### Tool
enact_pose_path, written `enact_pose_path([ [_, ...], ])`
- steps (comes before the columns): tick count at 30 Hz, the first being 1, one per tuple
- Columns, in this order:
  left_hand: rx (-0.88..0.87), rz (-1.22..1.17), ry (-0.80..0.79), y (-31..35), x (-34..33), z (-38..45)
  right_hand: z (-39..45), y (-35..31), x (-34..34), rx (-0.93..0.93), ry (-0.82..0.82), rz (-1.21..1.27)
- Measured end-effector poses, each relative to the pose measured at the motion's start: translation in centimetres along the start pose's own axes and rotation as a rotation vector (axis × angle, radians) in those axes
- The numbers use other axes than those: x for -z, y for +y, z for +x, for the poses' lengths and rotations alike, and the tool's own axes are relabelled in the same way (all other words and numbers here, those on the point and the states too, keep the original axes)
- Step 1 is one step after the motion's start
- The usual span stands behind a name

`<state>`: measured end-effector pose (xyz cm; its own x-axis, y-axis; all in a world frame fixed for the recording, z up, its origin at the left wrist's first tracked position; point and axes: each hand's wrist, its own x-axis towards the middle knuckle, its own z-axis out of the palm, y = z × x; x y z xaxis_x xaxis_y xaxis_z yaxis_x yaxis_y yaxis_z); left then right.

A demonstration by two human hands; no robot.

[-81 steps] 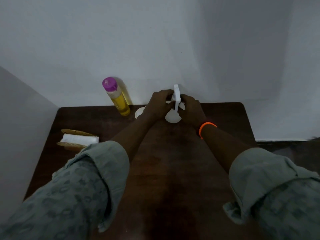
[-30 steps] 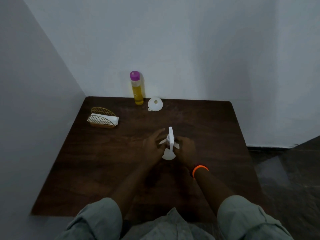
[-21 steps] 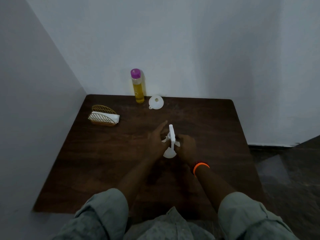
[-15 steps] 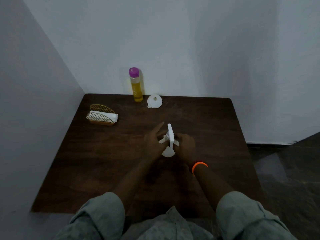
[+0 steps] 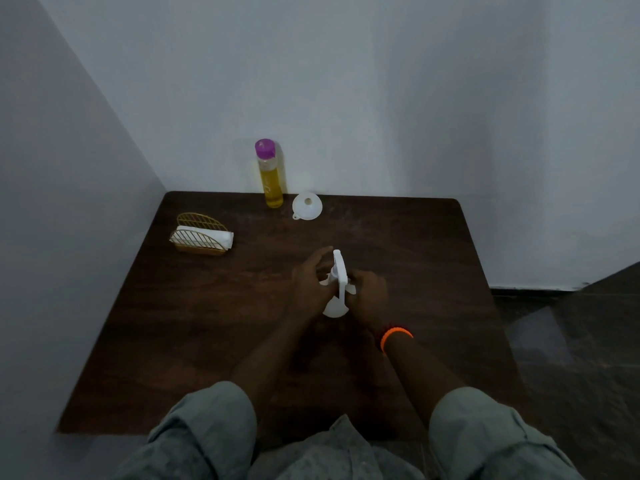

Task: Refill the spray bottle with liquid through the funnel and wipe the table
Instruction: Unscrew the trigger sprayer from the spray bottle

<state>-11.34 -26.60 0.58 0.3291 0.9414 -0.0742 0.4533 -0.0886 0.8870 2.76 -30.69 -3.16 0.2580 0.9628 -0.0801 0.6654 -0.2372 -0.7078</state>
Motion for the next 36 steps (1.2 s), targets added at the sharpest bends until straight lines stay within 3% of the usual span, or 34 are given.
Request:
enact_pose_path([
  [10, -0.010, -0.014, 0.044, -1.0, 0.9, -1.0, 0.4, 0.8, -0.5, -0.006, 0.012, 0.001],
  [15, -0.006, 0.119, 0.129, -0.9, -0.2, -0.2, 0.3, 0.7, -0.3, -0.010, 0.010, 0.015],
  [24, -0.033, 0.179, 0.059, 0.7, 0.8, 0.7, 0.2, 0.5, -0.2, -0.048, -0.008, 0.017],
  [28, -0.130, 0.136, 0.111, 2.1, 2.9, 0.3, 0.0, 0.3, 0.1, -0.057, -0.015, 0.034],
  [36, -0.313, 0.103, 0.034, 4.1, 7.3, -0.4, -0.4, -0.5, 0.7, -0.037, -0.017, 0.053],
])
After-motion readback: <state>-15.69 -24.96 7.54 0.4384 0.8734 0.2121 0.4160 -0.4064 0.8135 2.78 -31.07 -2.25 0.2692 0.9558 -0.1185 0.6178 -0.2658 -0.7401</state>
